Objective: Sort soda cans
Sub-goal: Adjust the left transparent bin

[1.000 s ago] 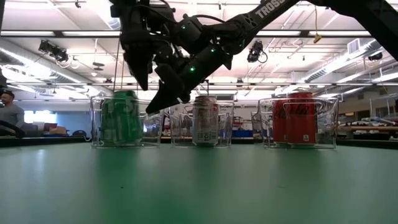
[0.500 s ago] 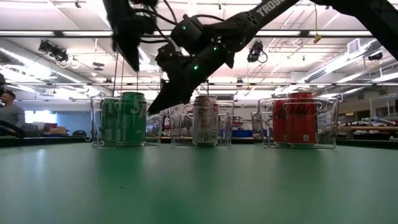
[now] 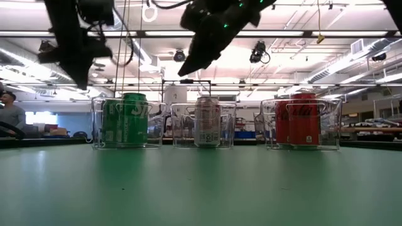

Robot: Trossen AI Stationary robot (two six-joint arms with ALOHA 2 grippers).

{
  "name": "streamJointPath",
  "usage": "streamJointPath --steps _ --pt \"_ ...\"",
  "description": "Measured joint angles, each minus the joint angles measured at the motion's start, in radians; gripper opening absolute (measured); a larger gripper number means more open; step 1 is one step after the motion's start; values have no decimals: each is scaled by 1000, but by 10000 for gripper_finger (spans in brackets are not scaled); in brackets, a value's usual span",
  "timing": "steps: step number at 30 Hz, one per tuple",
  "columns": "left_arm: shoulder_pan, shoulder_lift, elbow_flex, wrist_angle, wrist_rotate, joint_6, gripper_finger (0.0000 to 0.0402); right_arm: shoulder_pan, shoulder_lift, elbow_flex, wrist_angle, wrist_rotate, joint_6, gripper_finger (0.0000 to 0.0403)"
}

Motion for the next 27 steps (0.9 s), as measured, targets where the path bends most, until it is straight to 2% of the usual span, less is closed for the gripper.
streamJointPath --steps 9,17,27 --pt "124 15 -155 54 -154 -114 0 -26 -139 0 -189 131 -18 0" --pt "243 16 -337 446 -91 -36 0 -54 -211 0 -255 147 -18 0" --pt "333 12 -544 940 13 21 0 -61 -224 0 -291 169 -18 0"
